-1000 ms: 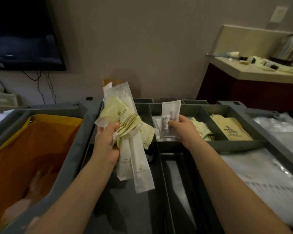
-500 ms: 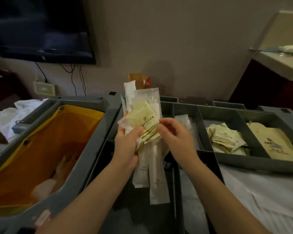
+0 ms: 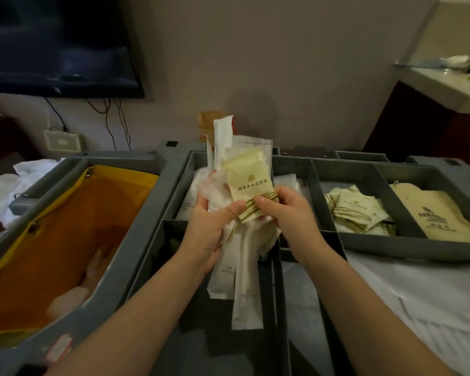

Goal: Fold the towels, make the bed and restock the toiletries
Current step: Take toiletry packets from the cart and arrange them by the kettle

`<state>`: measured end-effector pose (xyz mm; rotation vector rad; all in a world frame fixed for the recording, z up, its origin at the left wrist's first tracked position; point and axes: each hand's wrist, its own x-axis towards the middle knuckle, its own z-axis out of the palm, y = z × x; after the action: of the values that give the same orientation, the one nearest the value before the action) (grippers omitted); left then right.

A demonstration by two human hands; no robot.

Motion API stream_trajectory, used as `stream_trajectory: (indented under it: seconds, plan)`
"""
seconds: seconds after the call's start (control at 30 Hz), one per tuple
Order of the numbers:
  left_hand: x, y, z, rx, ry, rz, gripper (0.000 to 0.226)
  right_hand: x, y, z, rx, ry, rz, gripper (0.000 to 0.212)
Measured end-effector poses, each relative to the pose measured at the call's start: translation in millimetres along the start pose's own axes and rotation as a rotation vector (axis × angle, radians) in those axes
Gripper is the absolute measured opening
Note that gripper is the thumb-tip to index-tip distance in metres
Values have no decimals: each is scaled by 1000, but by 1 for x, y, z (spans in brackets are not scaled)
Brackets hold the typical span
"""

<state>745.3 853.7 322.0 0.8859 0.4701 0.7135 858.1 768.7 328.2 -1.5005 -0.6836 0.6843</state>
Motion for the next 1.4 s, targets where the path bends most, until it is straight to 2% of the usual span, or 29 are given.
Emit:
stream_trajectory:
  seconds: [0.17,0.27,0.47,0.67,0.83,0.9,1.03,1.1,1.17,1.23,1.3,1.4]
  plan:
    - [-2,-11,-2,174,-15,23,66,-1,-3,-5,-14,-15,-11,19]
    - [-4,-11,0,240,-21,58,65,-2,-3,-5,-35,1,-16,15]
    - [-4,-8,4,218,-74,-19,80,2,-2,-4,-15,93,69,20]
    - [-6,-8,5,230,-38,-66,58,4,3,0,47,212,62,26]
    - [-3,-8,5,117,-1,-84,52,9,2,-6,64,176,138,25]
    - [-3,-9,4,92,-3,-89,55,13,-4,-25,10,273,104,21]
    - [-6,-9,5,88,-20,-128,53,24,-5,-94,-174,631,13,24]
    - [-7,-9,7,96,-32,-132,50,25,5,-120,-288,667,83,36]
    - [-9,-10,8,93,-31,-134,49,23,21,-133,-512,686,159,51]
    - [-9,-10,8,93,-26,-136,50,18,30,-125,-684,755,101,56]
    - [-8,-10,7,93,-20,-139,51,12,24,-101,-683,678,-58,45]
    - [-6,-11,5,76,-12,-126,51,1,1,-54,-640,310,-236,16]
